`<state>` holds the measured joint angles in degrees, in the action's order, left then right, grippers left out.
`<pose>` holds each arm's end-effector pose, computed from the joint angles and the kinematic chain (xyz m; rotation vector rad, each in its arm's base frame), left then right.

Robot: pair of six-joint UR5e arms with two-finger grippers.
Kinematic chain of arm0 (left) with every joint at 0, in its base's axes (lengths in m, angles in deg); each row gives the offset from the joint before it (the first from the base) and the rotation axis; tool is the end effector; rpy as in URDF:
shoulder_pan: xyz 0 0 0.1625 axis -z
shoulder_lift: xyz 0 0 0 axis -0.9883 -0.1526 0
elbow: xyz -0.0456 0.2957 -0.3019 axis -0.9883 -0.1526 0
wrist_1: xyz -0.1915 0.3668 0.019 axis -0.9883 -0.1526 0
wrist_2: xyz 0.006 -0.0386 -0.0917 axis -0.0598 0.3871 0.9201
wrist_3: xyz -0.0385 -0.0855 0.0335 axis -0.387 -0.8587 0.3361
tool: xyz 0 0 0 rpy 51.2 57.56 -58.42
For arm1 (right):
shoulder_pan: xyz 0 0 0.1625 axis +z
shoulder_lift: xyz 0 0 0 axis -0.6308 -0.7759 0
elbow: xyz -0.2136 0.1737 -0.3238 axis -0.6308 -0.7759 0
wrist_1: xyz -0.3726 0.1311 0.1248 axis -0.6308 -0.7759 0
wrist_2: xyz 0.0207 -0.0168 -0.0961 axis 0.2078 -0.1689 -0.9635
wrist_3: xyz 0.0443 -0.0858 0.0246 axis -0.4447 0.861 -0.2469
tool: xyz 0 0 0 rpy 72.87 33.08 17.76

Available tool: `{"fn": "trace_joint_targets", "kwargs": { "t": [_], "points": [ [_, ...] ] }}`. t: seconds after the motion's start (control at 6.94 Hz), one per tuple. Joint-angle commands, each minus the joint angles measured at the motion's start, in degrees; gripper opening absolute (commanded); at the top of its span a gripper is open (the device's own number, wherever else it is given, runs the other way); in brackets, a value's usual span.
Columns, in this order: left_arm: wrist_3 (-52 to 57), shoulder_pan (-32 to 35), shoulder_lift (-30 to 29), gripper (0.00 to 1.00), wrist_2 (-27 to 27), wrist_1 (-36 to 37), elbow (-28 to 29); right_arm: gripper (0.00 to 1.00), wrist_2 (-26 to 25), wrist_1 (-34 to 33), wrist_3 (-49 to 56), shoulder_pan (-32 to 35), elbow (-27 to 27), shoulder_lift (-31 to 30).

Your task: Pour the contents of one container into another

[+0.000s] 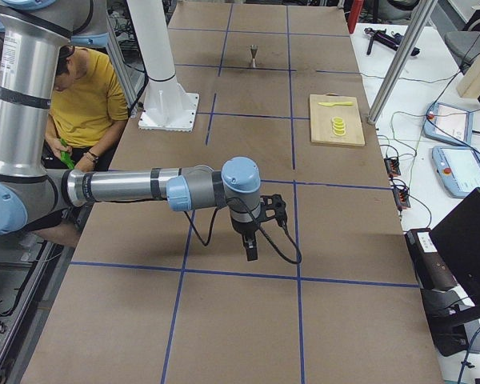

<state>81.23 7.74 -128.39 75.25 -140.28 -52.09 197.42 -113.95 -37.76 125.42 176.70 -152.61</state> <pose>-0.0552 -0.4631 0.5789 0.4875 0.7429 0.2895 0.0423 -0.4150 0.5852 0.2564 -0.7009 -0.2018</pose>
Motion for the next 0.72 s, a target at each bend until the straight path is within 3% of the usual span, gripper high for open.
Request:
{"fn": "trace_joint_targets", "kwargs": {
  "t": [0.0, 0.14, 0.43, 0.58],
  "points": [
    [-1.45, -0.19, -1.14, 1.00, -0.41, -16.53, 1.77, 1.00, -0.85, 13.98, -0.30, 0.00, -4.69, 2.51],
    [-6.95, 0.07, -2.20, 1.00, -0.24, -21.03, 1.69, 1.00, -0.59, 14.82, -2.31, 0.00, -5.16, 2.96],
    [-7.70, -0.54, -2.12, 1.00, 0.11, -37.00, 3.88, 1.00, 2.30, 17.35, -4.34, 0.00, -6.30, 3.40],
    [-12.23, -1.33, -1.68, 1.00, 0.55, -39.34, 3.88, 1.00, 2.14, 18.16, -4.78, 0.00, -6.31, 3.32]
  ]
}}
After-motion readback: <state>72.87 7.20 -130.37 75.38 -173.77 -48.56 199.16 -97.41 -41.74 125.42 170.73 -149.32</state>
